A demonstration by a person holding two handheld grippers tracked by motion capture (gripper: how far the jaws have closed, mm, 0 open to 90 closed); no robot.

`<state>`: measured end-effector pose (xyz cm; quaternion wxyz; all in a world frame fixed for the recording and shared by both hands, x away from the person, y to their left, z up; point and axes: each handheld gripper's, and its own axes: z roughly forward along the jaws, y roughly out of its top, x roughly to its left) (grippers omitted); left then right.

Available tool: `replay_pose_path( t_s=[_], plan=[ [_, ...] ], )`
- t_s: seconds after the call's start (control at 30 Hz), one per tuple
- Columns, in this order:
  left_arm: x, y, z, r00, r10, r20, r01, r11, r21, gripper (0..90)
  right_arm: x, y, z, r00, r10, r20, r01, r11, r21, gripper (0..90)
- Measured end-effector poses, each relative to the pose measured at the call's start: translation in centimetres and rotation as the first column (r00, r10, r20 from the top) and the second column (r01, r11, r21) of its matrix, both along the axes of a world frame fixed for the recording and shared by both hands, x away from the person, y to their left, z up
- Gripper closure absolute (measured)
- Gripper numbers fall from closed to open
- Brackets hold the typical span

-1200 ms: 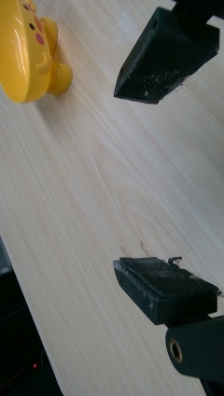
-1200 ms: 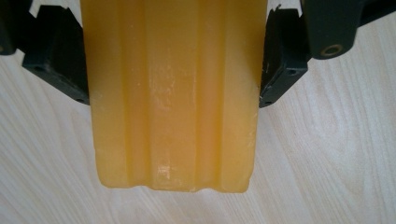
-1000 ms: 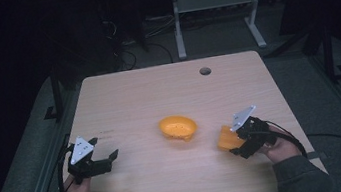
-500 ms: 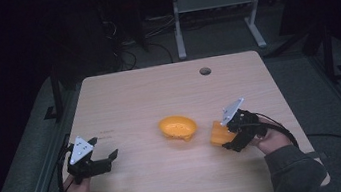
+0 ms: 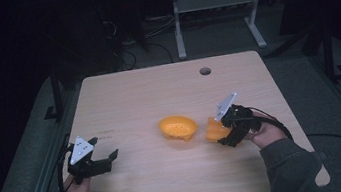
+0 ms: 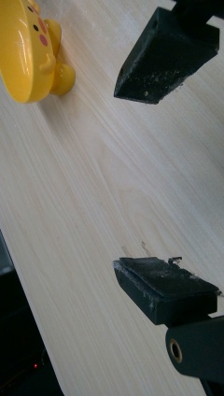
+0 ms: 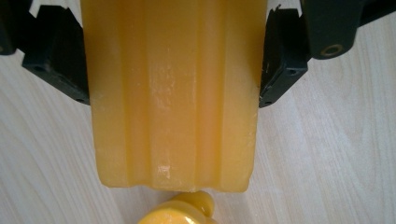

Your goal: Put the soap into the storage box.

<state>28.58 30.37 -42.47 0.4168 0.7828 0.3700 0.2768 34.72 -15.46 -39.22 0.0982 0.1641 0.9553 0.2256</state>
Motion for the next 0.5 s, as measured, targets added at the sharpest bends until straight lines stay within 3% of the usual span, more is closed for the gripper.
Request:
replay_pose_path(
  t_s=[0.5],
  plan=[
    [0.0, 0.1, 0.1, 1.0, 0.001, -0.003, -0.001, 1.0, 0.002, 14.1, 1.1, 1.1, 1.1, 0.9994, 0.031, 0.015, -0.031, 0.999, -0.016, 20.7]
  ],
)
